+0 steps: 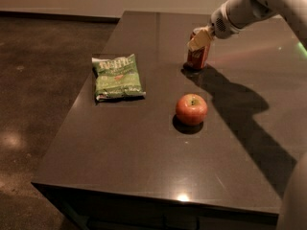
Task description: Move coke can near green jalapeno chip bag
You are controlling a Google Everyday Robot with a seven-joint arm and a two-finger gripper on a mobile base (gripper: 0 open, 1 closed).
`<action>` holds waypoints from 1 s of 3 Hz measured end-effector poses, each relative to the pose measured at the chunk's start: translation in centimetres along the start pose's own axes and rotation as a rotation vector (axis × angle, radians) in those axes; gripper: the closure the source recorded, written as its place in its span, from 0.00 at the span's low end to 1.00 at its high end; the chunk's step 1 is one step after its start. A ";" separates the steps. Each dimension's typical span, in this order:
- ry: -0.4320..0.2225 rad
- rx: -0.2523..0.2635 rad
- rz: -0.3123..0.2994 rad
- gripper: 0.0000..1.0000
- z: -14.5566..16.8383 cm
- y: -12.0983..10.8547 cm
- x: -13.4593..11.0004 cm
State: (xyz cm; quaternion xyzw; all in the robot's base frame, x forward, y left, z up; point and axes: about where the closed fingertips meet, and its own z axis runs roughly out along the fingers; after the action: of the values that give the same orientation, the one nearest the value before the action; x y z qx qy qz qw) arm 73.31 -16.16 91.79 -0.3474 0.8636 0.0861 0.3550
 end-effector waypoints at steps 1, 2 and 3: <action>-0.032 -0.053 -0.063 0.87 -0.2 2.5 -2.0; -0.058 -0.117 -0.140 1.00 0.2 5.5 -3.9; -0.072 -0.176 -0.206 1.00 0.9 8.4 -5.0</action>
Offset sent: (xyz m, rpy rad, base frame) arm -0.0296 0.1027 0.0328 0.0273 -0.0648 0.3162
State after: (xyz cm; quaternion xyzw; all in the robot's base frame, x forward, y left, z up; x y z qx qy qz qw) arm 70.78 -6.90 93.68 -0.4607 0.7992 0.1370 0.3609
